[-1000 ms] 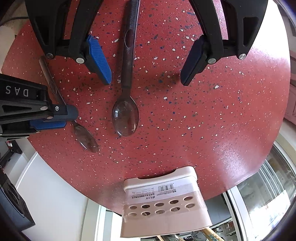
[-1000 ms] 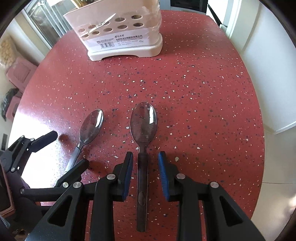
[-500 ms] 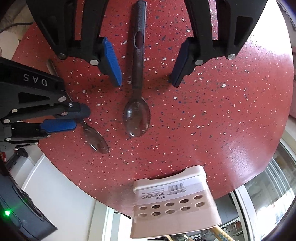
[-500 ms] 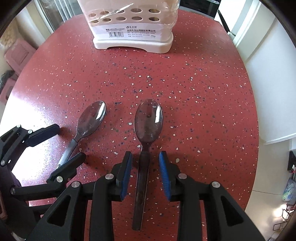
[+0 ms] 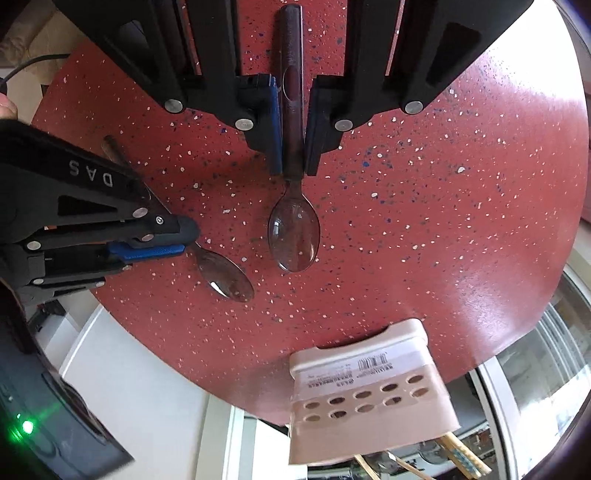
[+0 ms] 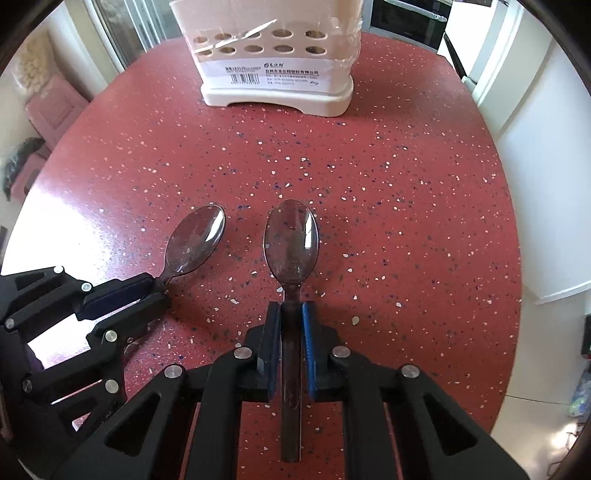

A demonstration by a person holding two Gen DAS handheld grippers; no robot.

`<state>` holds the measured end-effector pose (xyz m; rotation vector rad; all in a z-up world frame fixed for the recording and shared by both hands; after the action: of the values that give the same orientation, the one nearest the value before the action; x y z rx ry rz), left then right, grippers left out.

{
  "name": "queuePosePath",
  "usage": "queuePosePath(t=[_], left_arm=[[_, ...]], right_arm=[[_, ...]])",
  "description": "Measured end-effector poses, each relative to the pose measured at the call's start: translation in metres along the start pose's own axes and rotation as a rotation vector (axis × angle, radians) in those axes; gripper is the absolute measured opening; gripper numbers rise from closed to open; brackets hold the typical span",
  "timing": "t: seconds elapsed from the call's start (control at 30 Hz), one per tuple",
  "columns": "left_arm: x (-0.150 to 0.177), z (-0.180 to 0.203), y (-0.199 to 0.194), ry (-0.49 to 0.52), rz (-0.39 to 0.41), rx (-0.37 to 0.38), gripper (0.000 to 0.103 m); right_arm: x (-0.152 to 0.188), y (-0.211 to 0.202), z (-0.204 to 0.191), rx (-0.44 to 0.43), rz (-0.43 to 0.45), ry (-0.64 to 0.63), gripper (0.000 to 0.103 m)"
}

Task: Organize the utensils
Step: 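Lift both dark spoons with both tools and carry them over the caddy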

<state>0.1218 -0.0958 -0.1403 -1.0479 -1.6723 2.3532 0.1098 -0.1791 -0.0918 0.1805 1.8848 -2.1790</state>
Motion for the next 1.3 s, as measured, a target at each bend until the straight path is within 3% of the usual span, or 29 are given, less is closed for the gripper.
queuePosePath(t=[0.17,0.33,0.73,1.07,1.3], left_arm=[[-0.009,-0.003,-0.025,-0.023,0.114,-0.018,0.041],[-0.029,-0.013,-0.055,-0.069,0.230,-0.026,0.041],[-0.127,-0.068,-0.144,-0.219,0.561,-0.018,0.041],[-0.220,-0.123,-0.141,-0.271,0.711,-0.052,0.041],[-0.250,-0.142,-0.121,-0.269,0.769,-0.103,0.041]], right_arm=[[-0.001,-0.016,0.014,-0.080,0.060,0.065,0.012],[-0.017,-0.050,0.028,-0.130,0.187,0.102,0.012],[-0.104,-0.125,0.056,-0.210,0.459,0.195,0.012],[-0.204,-0.148,0.068,-0.252,0.629,0.269,0.012],[-0.255,-0.146,0.066,-0.222,0.744,0.259,0.012]])
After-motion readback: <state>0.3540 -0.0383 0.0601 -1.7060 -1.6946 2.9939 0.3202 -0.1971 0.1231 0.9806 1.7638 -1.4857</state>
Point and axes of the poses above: each gripper's, at about its wrist camera, not at the fingertips, and y roughly the way its jaws point, z to its right, x to its underside, the point moved 10 cm from there along y, roughly the way its jaws point, and after that the axes turned 10 degrees about x, right-handed, at the moved point
